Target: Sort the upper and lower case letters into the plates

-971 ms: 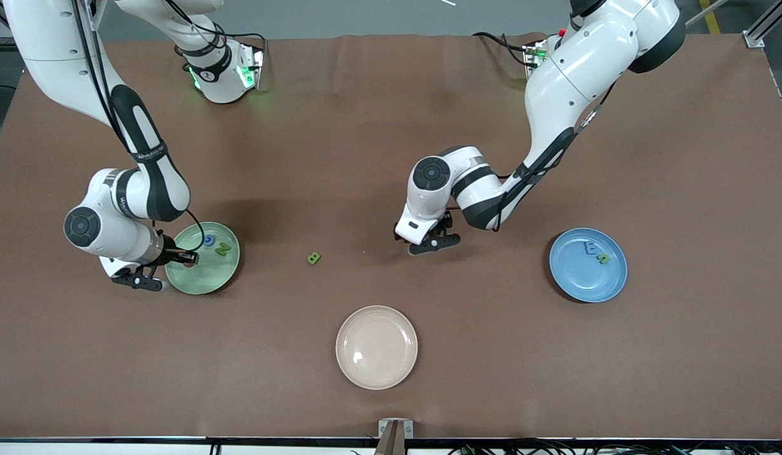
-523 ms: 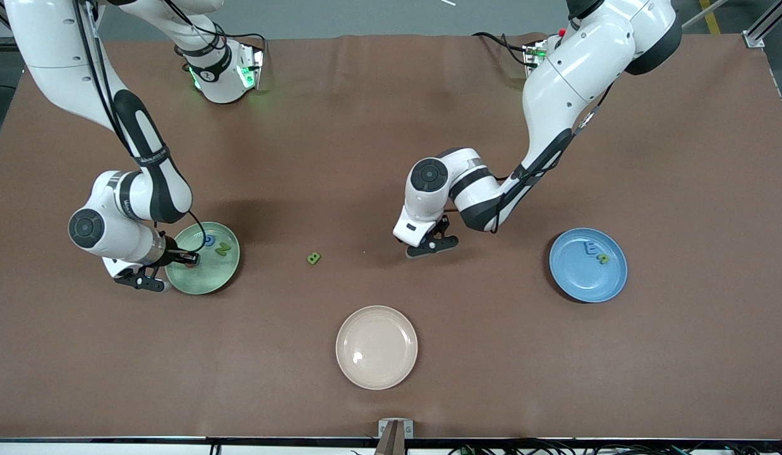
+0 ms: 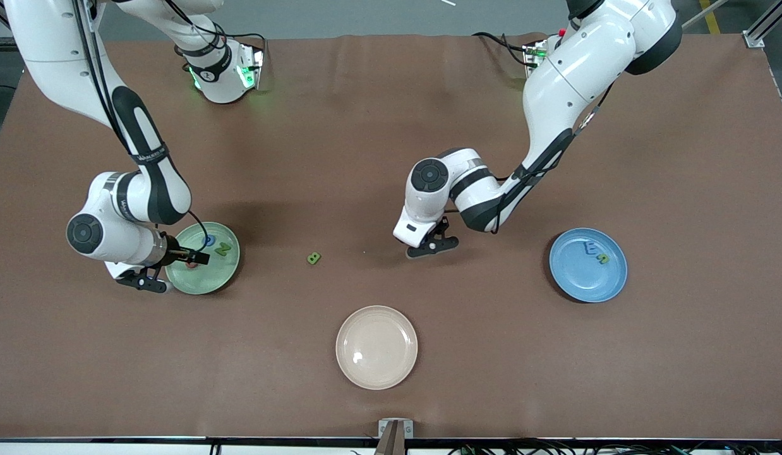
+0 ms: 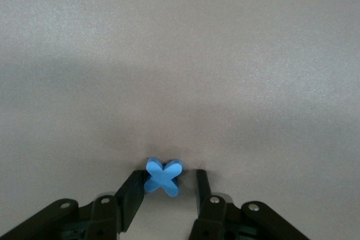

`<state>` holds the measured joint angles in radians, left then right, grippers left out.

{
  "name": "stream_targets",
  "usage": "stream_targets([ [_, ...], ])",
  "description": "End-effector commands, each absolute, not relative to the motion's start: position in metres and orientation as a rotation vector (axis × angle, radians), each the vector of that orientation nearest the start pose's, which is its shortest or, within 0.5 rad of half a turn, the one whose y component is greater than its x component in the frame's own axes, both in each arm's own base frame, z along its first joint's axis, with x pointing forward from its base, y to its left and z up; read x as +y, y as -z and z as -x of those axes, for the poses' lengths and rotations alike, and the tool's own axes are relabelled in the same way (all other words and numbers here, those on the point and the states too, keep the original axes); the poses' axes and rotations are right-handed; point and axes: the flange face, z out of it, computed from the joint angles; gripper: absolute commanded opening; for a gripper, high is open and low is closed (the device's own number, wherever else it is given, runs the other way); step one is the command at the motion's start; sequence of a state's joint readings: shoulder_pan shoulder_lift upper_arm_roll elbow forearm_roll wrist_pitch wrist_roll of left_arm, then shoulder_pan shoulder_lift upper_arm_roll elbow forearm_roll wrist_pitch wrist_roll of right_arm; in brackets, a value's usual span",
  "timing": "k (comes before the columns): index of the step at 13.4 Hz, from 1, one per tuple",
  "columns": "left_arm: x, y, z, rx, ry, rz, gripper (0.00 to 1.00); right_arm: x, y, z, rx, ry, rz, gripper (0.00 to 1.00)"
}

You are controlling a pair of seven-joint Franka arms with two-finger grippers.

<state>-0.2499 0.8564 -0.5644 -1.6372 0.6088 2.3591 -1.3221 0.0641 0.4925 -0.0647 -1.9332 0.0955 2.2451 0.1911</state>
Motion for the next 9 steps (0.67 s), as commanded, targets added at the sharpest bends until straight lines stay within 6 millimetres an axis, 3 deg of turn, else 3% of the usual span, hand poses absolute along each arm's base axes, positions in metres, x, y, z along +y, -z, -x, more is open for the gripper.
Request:
stream_targets([
  [1,-0.447,-0.164,-0.519,-0.351,0.086,3.116,0.45,0.059,-0.252,-0.611,0.527,-0.31,3.075,1.0],
  [2,-0.446,-0.164,-0.519,-0.342,0.093,3.115,0.45,0.083,-0.252,-0.61,0.576,-0.3,3.076,1.0],
  [5,-0.444,-0.164,-0.521,-0.345,0.095,3.114,0.31,0.169,-0.256,-0.606,0.712,-0.205,3.043,1.0],
  [9,-0.445,-0.173,-0.524,-0.368,0.107,3.121,0.12,0.247,-0.211,-0.591,0.85,-0.121,3.004,1.0],
])
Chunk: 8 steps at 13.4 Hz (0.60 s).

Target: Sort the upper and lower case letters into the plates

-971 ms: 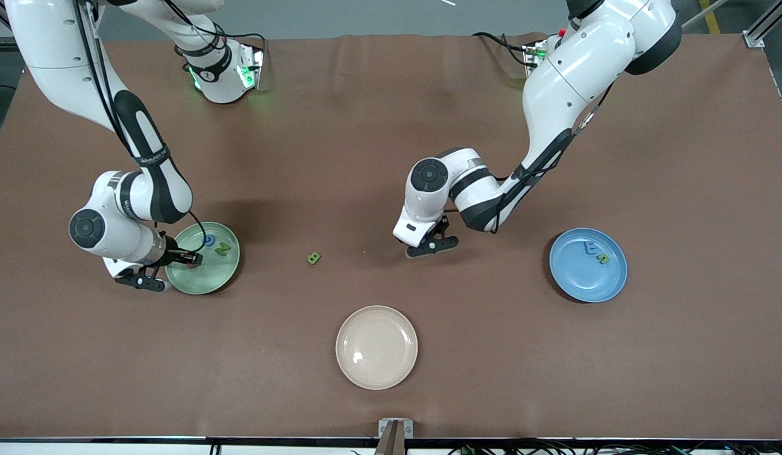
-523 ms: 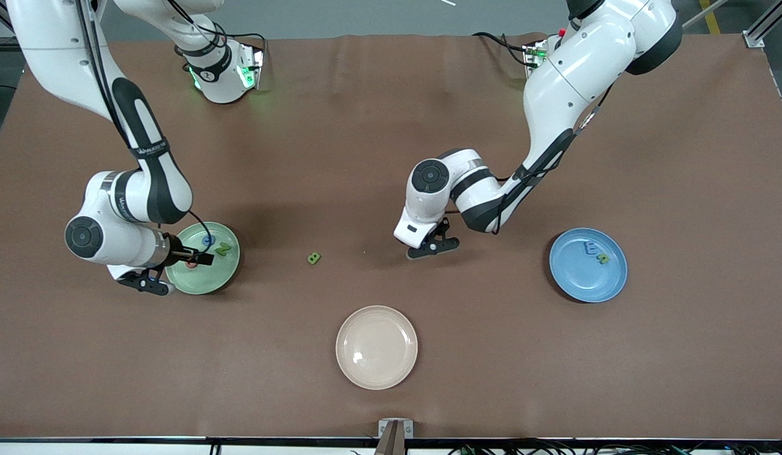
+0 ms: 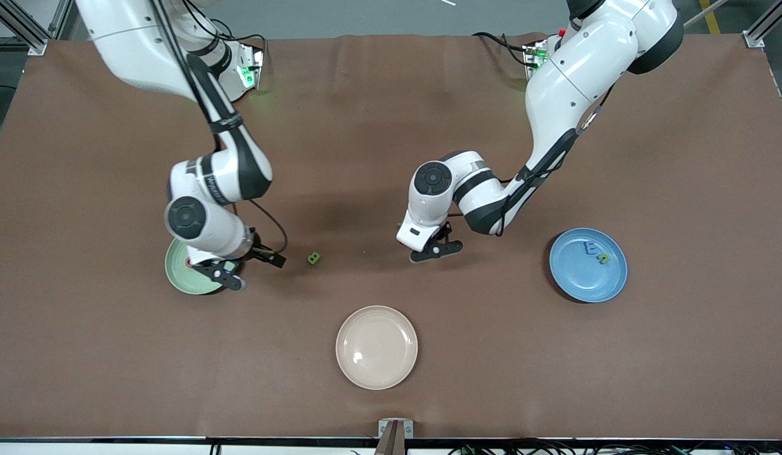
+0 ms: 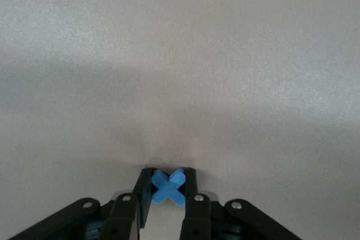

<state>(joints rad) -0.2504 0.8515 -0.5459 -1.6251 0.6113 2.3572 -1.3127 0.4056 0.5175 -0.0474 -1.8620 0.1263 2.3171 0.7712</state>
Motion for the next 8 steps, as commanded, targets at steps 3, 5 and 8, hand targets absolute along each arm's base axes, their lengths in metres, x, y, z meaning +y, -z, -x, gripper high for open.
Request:
stream_targets([
  [3,-0.423,-0.214,-0.546,-0.423,0.168,3.098,0.1,0.284,-0.183,-0.579,0.956,-0.068,2.97,1.0],
  [5,-0.4,-0.243,-0.557,-0.386,0.174,3.053,0.1,0.295,-0.173,-0.574,0.958,-0.049,2.964,1.0],
  [8,-0.334,-0.288,-0.582,-0.399,0.136,3.098,0.1,0.309,-0.168,-0.566,0.975,-0.04,2.957,0.97],
])
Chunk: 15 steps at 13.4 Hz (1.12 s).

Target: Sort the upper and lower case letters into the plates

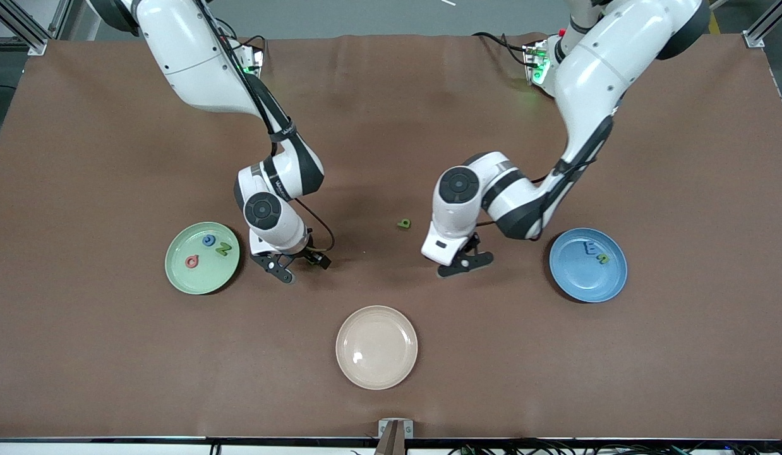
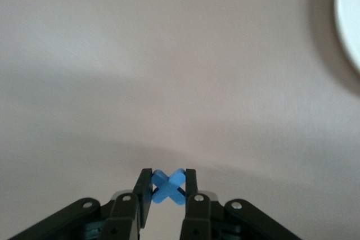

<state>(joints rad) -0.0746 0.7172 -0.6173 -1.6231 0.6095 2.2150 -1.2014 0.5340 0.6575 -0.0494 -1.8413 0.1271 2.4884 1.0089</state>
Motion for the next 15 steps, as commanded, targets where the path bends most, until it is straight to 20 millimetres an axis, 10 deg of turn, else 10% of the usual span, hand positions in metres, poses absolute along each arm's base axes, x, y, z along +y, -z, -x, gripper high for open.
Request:
stream_targets([
  [1,-0.306,-0.296,-0.586,-0.369,0.11,3.123,0.1,0.314,-0.168,-0.564,0.969,-0.04,2.96,0.94],
  [7,-0.132,-0.264,-0.577,-0.175,-0.024,3.122,0.1,0.31,-0.17,-0.567,0.954,-0.031,2.973,0.38],
  [10,-0.099,-0.24,-0.565,-0.108,0.039,3.125,0.11,0.305,-0.173,-0.569,0.964,-0.036,2.97,0.04],
  [15,-0.081,-0.224,-0.556,-0.032,0.017,3.101,0.11,0.257,-0.224,-0.6,0.91,-0.166,3.029,0.0],
])
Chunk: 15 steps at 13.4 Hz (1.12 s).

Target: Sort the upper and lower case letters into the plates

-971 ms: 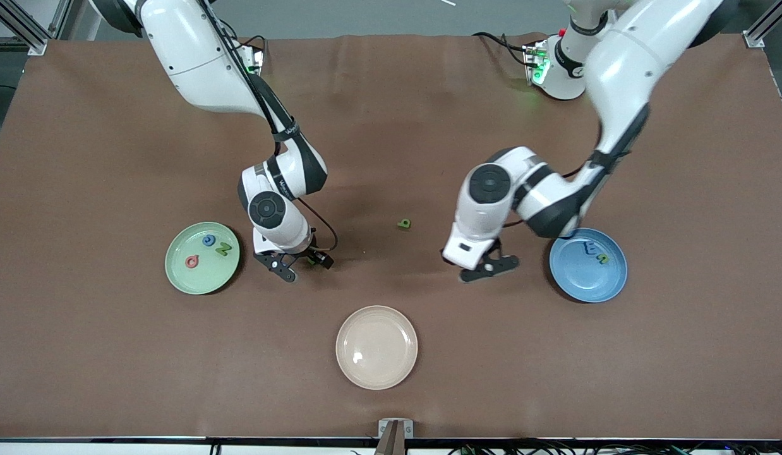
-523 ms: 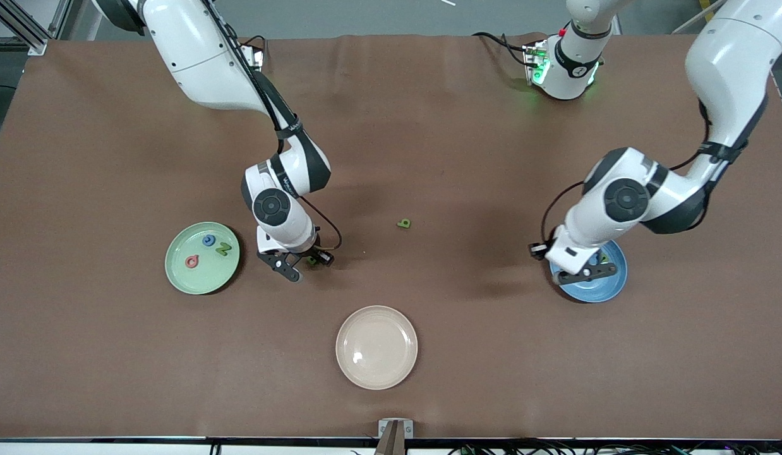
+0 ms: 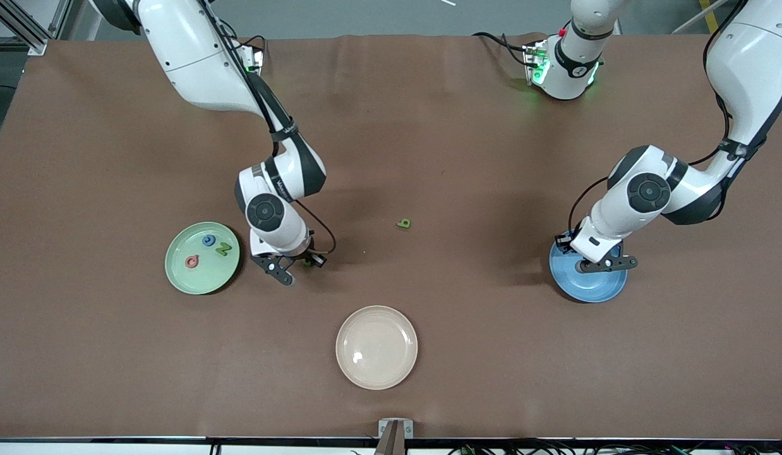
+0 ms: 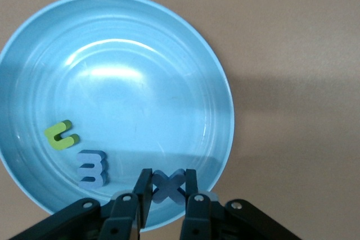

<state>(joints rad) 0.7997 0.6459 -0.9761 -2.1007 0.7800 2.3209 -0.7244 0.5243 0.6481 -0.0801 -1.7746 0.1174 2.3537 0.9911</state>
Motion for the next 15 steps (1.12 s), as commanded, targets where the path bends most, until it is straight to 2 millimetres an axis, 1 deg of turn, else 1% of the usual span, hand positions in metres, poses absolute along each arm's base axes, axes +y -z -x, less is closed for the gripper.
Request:
stream_targets([
  [1,-0.078,-0.217,-0.553,-0.018,0.009,3.095,0.11,0.233,-0.239,-0.606,0.864,-0.213,3.048,0.0],
  [2,-0.078,-0.212,-0.551,0.002,0.007,3.088,0.11,0.213,-0.251,-0.611,0.807,-0.237,3.059,0.0],
  [4,-0.066,-0.204,-0.55,0.006,0.015,3.085,0.11,0.165,-0.263,-0.62,0.708,-0.266,3.069,0.0],
  [5,-0.065,-0.202,-0.551,0.018,0.044,3.098,0.12,0.139,-0.263,-0.623,0.652,-0.292,3.075,0.0],
  [6,-0.063,-0.2,-0.551,0.02,0.063,3.111,0.12,0.117,-0.267,-0.625,0.61,-0.288,3.073,0.0],
  [7,-0.058,-0.195,-0.551,0.01,0.06,3.113,0.13,0.097,-0.265,-0.625,0.561,-0.293,3.076,0.0],
  [9,-0.059,-0.193,-0.549,0.014,0.054,3.116,0.14,0.056,-0.26,-0.629,0.498,-0.293,3.085,0.0],
  [10,-0.06,-0.191,-0.548,0.018,0.049,3.119,0.15,0.048,-0.255,-0.628,0.483,-0.292,3.088,0.0],
  [11,-0.059,-0.19,-0.548,0.02,0.055,3.122,0.15,0.041,-0.25,-0.628,0.473,-0.248,3.093,0.0],
  [12,-0.052,-0.186,-0.548,0.013,0.055,3.114,0.16,0.036,-0.24,-0.624,0.469,-0.22,3.096,0.0],
  [13,-0.05,-0.183,-0.548,0.017,0.056,3.112,0.21,0.034,-0.235,-0.623,0.452,-0.189,3.098,0.0],
  [14,-0.051,-0.183,-0.547,0.02,0.06,3.114,0.24,0.025,-0.228,-0.622,0.457,-0.183,3.097,0.0],
  [15,-0.05,-0.183,-0.548,0.021,0.063,3.113,0.36,0.024,-0.222,-0.622,0.456,-0.178,3.097,0.0],
])
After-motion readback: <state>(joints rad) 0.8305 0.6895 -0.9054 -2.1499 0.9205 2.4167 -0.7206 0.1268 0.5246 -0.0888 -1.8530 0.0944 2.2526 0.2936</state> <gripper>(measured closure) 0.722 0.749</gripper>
